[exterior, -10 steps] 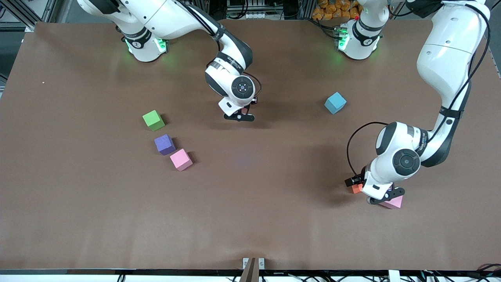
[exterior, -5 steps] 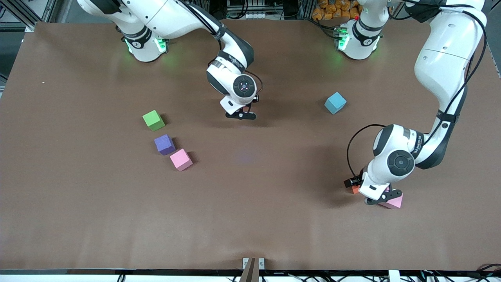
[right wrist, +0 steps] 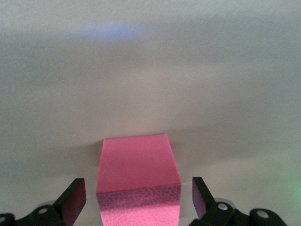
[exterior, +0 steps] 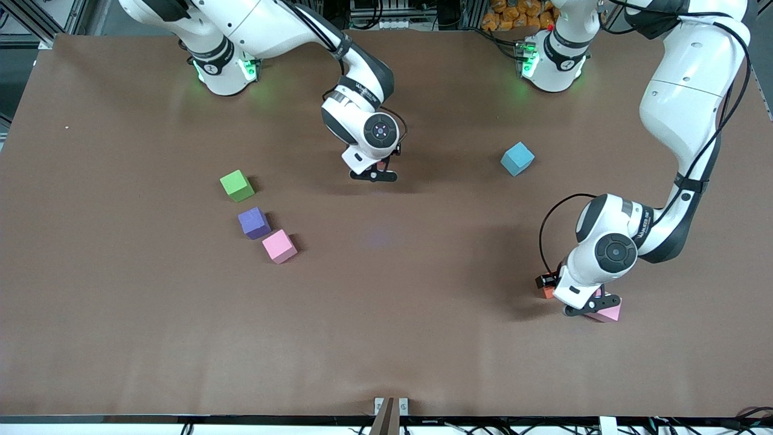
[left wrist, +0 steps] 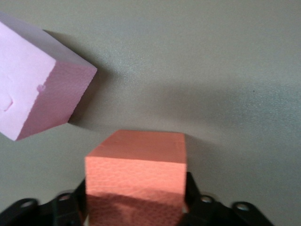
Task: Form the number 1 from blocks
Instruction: 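Place the red cube by blue with the right gripper while the left gripper grasps orange, then grasp the pink cube with the right gripper while the left gripper carries orange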
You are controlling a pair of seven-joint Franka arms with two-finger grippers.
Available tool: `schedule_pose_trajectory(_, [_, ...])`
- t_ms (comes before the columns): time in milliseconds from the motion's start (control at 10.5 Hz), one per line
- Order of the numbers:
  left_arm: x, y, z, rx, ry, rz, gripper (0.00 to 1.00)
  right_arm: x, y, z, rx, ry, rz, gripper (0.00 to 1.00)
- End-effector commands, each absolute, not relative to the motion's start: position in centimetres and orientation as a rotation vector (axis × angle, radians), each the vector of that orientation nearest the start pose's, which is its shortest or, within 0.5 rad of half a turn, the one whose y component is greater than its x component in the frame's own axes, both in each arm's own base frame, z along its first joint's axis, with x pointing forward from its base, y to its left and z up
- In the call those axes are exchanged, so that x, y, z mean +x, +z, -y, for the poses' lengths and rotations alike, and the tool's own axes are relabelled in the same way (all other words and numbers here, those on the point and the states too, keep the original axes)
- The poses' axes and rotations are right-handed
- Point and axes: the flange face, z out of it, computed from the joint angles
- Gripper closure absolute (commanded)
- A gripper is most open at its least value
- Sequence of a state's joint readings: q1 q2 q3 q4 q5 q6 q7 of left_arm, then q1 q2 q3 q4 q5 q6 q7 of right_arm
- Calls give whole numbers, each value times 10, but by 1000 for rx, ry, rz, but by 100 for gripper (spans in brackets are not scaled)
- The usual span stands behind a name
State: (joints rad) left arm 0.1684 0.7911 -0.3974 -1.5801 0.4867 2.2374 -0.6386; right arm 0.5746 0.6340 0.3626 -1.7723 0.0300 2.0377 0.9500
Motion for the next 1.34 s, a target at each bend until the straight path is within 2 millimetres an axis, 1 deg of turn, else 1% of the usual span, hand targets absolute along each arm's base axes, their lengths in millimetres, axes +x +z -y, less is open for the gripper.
schedule_pose_trajectory(0, [689,198,108,-3006,-34,233,100,411,245,-495,-3208,673,-118,0])
schedule_pose_trajectory(95, [679,179,146,-2948,-46,187,100,430,263,-490,-3211,664,-143,0])
schedule_pose_trajectory(191, [681,173,157,-2891,-86,238,100,451,275,-477,-3220,632,-167,0])
schedule_pose_trajectory(286, [684,185,155,-2907,-95,273,100,469,283,-465,-3236,579,-141,0])
schedule_pose_trajectory(382, [684,195,160,-2921,-102,265,100,488,291,-445,-3248,552,-74,0])
schedule_pose_trajectory(477, [681,201,174,-2943,-104,255,100,505,299,-423,-3253,544,27,0])
schedule_pose_trajectory(572, [680,212,183,-2966,-101,276,100,530,303,-391,-3243,530,131,0])
schedule_pose_trajectory(668, [677,224,189,-2977,-73,300,100,549,304,-366,-3232,516,250,0])
schedule_pose_trajectory(763, [672,238,202,-3000,-41,314,100,566,303,-342,-3233,486,357,0])
schedule_pose_trajectory(858, [665,252,219,-3020,-2,319,100,580,299,-327,-3241,434,443,0])
schedule_pose_trajectory(954, [655,263,236,-3036,52,321,100,589,294,-316,-3229,391,500,0])
schedule_pose_trajectory(1049, [641,273,265,-3060,104,329,100,596,289,-306,-3210,382,550,0])
schedule_pose_trajectory(1240, [600,286,347,-3100,141,349,100,612,277,-283,-3222,340,572,0])
